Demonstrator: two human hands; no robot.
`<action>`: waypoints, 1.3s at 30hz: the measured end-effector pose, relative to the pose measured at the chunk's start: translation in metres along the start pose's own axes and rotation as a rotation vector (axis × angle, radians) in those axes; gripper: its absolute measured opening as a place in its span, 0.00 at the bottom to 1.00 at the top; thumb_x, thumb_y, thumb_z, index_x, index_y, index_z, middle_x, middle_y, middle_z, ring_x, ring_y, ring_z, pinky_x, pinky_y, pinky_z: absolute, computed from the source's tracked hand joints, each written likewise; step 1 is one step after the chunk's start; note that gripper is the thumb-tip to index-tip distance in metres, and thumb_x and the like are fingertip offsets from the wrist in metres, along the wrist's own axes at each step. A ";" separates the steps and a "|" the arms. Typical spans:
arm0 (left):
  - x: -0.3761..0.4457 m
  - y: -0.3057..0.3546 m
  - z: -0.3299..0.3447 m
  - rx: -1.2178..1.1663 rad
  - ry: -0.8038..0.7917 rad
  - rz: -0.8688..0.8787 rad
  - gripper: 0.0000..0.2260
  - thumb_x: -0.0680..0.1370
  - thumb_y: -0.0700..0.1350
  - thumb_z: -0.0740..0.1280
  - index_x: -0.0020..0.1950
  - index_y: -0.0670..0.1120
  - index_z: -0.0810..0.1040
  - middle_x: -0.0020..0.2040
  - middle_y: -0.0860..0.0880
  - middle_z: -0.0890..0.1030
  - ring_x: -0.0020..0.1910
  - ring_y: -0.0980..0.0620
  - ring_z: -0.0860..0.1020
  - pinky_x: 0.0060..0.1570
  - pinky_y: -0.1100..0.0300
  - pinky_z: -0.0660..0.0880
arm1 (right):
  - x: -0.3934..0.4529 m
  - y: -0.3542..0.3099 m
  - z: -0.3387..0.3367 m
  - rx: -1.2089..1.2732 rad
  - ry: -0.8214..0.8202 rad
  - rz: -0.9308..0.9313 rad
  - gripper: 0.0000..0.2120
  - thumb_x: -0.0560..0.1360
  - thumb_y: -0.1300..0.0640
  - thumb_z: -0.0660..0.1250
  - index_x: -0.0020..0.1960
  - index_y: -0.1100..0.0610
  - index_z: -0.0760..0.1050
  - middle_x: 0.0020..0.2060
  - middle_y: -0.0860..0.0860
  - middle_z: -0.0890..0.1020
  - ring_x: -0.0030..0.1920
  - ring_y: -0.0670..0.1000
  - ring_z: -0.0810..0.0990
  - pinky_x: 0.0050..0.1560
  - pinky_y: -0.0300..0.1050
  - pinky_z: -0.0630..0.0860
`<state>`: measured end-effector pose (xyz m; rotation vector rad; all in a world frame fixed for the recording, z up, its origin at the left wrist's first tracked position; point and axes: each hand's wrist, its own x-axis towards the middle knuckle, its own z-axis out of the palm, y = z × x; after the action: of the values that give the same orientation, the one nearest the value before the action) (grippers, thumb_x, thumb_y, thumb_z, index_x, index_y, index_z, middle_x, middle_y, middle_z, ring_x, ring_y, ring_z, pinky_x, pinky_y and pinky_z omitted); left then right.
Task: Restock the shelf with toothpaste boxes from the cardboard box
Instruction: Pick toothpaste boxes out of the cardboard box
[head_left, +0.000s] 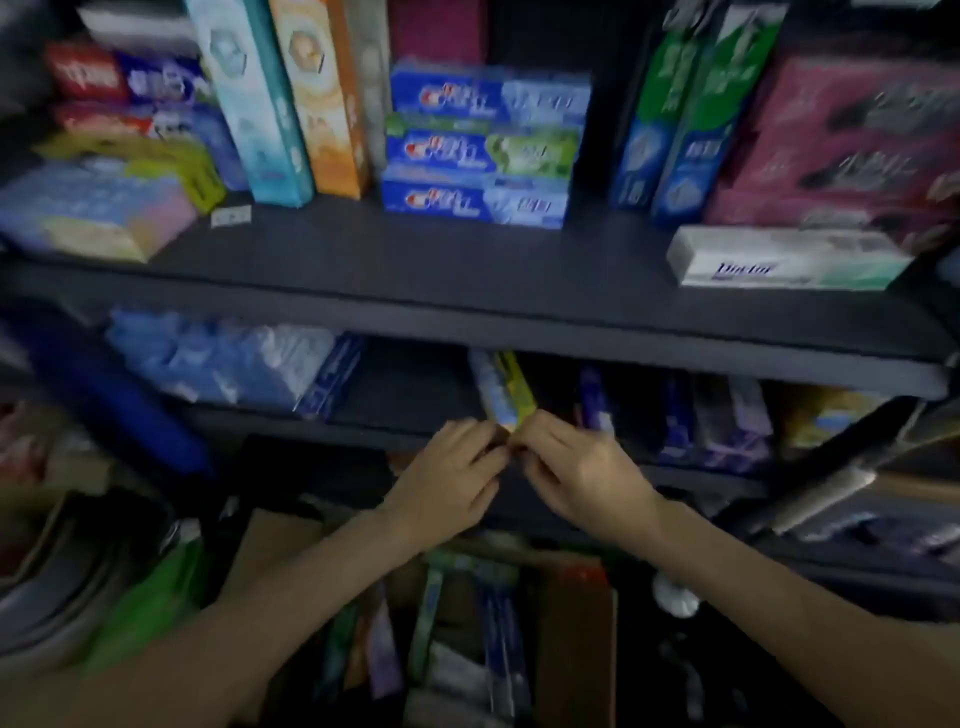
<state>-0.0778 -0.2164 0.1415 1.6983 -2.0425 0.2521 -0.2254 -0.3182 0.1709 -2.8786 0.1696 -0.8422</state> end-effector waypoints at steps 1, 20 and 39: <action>-0.033 -0.004 0.016 0.006 -0.084 -0.049 0.07 0.72 0.42 0.58 0.49 0.45 0.70 0.48 0.46 0.71 0.46 0.49 0.68 0.47 0.59 0.66 | -0.014 -0.010 0.024 0.019 -0.113 0.020 0.08 0.76 0.61 0.55 0.47 0.57 0.73 0.39 0.53 0.80 0.31 0.53 0.79 0.24 0.42 0.73; -0.319 -0.042 0.239 -0.321 -0.912 -0.847 0.13 0.77 0.38 0.60 0.61 0.43 0.72 0.61 0.42 0.69 0.57 0.41 0.72 0.53 0.52 0.69 | -0.273 -0.100 0.424 0.285 -1.517 0.726 0.27 0.79 0.54 0.59 0.74 0.62 0.55 0.67 0.60 0.71 0.64 0.59 0.72 0.63 0.49 0.67; -0.124 -0.095 -0.047 -0.689 -1.233 -0.705 0.26 0.69 0.66 0.64 0.55 0.48 0.79 0.49 0.50 0.81 0.45 0.54 0.77 0.46 0.62 0.72 | 0.008 -0.080 0.109 1.003 -1.199 1.085 0.13 0.80 0.51 0.58 0.56 0.56 0.76 0.47 0.45 0.81 0.45 0.43 0.79 0.44 0.35 0.75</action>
<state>0.0401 -0.1087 0.1104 2.0777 -1.5548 -1.8633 -0.1540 -0.2301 0.0977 -1.4843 0.7421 0.7755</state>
